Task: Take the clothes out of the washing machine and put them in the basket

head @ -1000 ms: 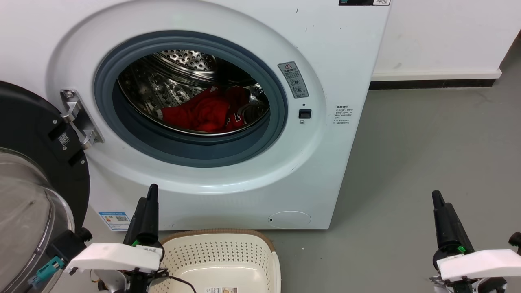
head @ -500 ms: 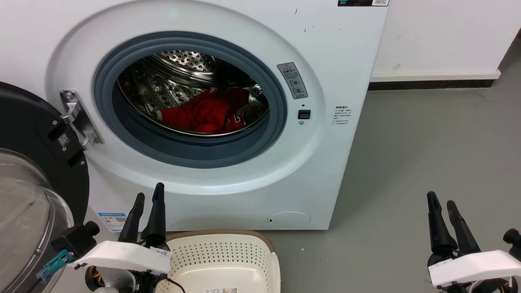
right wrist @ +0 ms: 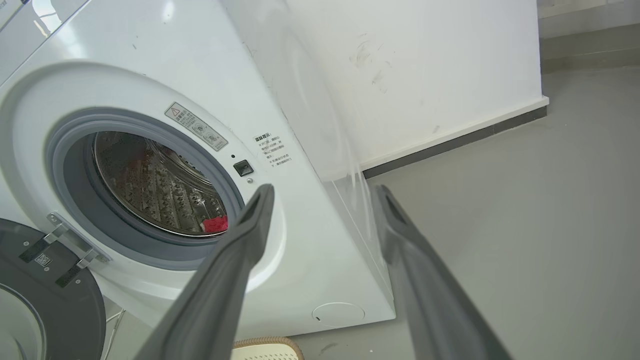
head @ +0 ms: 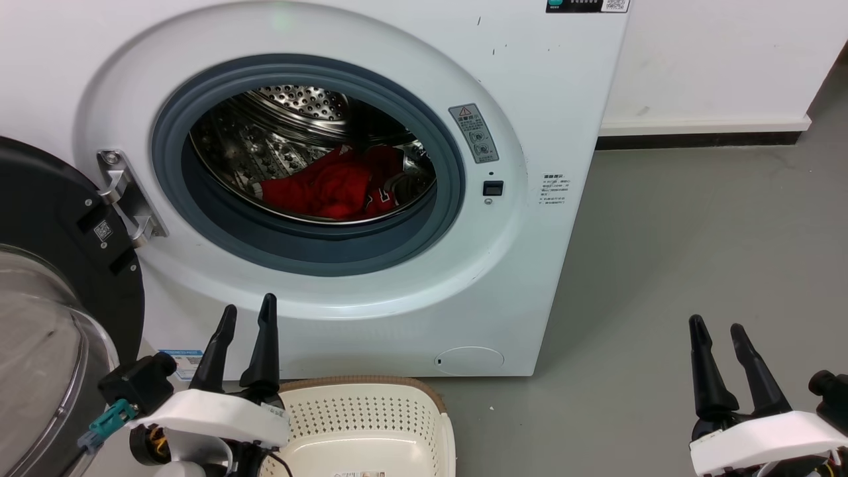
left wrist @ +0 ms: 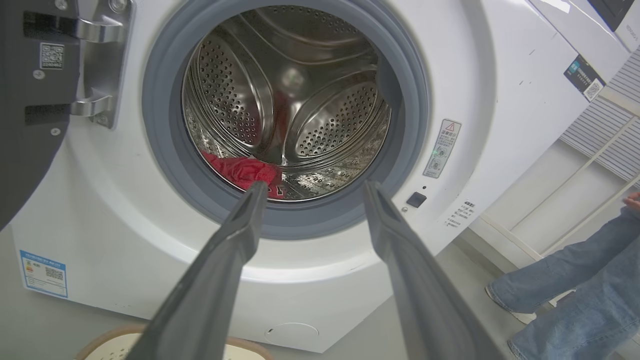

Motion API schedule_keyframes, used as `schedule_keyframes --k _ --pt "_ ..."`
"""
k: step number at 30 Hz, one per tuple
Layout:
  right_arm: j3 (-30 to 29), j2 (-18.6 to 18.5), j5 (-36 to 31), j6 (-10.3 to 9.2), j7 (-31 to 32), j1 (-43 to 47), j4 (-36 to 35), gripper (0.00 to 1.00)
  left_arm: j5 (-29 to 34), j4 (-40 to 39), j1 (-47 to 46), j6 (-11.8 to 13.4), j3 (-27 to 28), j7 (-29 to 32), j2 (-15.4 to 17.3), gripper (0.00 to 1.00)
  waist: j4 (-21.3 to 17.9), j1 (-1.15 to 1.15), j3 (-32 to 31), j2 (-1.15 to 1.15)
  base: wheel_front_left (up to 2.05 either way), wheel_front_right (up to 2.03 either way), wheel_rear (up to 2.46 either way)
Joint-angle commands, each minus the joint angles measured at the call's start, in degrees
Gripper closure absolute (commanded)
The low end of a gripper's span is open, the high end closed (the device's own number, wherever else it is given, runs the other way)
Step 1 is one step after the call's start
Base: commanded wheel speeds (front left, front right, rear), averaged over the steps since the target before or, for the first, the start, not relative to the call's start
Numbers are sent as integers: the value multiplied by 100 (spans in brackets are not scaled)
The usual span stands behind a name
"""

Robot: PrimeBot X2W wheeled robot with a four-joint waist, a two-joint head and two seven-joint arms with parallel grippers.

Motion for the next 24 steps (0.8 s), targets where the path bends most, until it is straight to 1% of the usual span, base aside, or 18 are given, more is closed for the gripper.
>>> schedule_keyframes --k 1,12,24 --pt "10 -14 -196 0 -45 37 -104 0 163 -48 -88 -1 -16 -57 70 0 -1 0 -4 0 0 0 0" --pt "33 -14 -902 0 -103 126 -230 0 930 91 -101 -1 1 -220 110 0 2 0 -38 0 0 0 0" --pt "-11 -13 -1588 0 -137 199 -296 0 1616 263 -117 -1 9 -376 92 0 2 0 -66 0 0 0 0"
